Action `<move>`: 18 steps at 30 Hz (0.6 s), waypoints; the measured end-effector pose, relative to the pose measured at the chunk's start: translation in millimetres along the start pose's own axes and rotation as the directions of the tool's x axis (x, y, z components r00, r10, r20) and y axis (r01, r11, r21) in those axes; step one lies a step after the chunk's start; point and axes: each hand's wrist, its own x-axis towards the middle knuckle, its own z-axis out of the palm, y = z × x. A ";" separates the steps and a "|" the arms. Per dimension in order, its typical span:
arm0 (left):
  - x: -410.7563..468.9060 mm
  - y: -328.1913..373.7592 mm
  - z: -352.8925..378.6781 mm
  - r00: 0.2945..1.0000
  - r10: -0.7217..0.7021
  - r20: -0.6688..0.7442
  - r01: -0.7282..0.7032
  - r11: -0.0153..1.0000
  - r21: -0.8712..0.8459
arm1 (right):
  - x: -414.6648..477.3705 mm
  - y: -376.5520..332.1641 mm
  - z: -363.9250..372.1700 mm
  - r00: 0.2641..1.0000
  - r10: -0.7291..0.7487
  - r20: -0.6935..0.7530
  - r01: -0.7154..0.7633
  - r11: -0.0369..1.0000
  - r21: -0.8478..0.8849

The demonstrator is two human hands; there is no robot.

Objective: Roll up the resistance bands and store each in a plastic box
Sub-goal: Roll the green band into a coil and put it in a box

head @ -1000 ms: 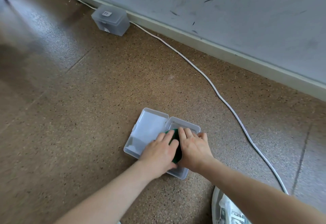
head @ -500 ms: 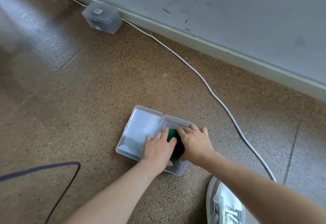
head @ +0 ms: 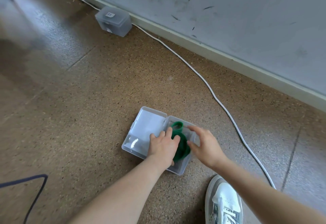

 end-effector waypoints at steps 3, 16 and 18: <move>1.3 -0.9 0.0 0.999 -0.017 0.032 0.017 1.000 -0.021 | -5.3 1.2 8.8 0.965 0.254 -0.059 -0.236 0.948 0.214; -15.3 -109.2 22.4 0.881 -0.468 0.067 0.436 0.749 -0.499 | -10.1 -6.2 24.9 0.975 0.201 -0.093 -0.190 0.975 0.115; -19.3 -109.2 30.7 0.890 -0.438 0.124 0.430 0.720 -0.544 | -12.6 -15.3 22.9 0.994 0.105 -0.040 -0.110 0.986 -0.123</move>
